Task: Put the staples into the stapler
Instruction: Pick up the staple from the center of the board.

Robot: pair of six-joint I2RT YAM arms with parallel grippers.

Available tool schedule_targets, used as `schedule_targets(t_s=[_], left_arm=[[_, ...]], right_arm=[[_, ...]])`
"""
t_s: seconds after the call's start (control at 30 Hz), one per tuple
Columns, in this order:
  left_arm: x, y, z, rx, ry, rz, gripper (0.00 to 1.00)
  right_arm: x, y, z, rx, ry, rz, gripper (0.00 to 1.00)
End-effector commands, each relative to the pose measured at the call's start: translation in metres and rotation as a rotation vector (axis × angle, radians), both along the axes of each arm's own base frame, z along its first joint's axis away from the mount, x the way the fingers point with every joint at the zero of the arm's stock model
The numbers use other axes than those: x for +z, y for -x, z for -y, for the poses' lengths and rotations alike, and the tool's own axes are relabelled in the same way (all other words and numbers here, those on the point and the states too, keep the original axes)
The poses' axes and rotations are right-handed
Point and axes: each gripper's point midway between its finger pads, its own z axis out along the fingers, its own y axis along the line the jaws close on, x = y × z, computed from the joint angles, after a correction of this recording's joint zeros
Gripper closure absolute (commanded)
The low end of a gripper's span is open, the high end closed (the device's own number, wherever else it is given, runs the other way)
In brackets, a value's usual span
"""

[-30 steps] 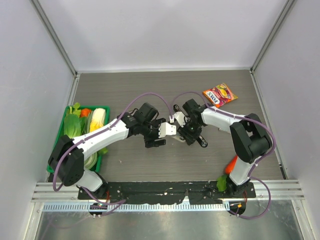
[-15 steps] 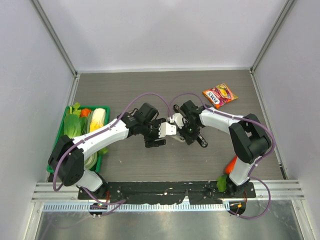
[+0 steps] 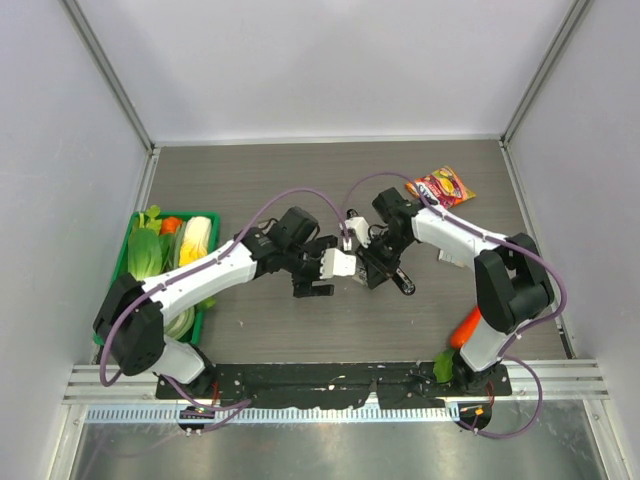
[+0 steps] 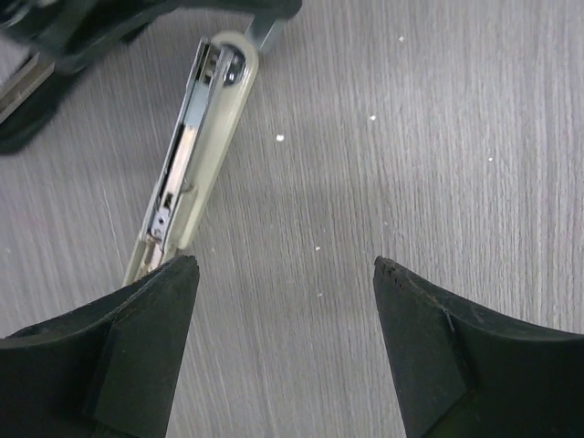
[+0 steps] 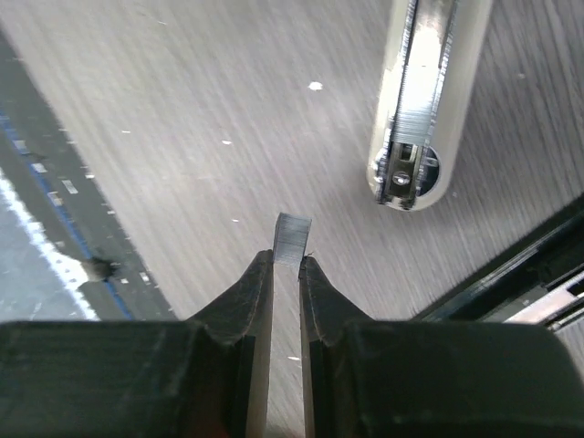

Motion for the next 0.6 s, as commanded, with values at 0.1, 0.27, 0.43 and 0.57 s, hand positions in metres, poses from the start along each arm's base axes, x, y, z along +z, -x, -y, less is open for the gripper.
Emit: schedule_targets(t_s=[0.1,0.27,0.43,0.57], left_arm=[[0.034,0.023,0.040,-0.211,0.073,0.136,0.13],[0.031,0.033,0.060,-0.294,0.056,0.137,0.07],[0.032,0.035,0.080,-0.311,0.035,0.158,0.12],[0.028,0.036,0.087,-0.308,0.004,0.171,0.17]], right_arm=[[0.063,0.027,-0.024,0.127,-0.302,-0.124,0.90],[0.080,0.042,-0.029,0.193,-0.390,-0.161,0.89],[0.087,0.054,-0.029,0.253,-0.453,-0.207,0.88],[0.099,0.060,-0.027,0.285,-0.512,-0.242,0.88]])
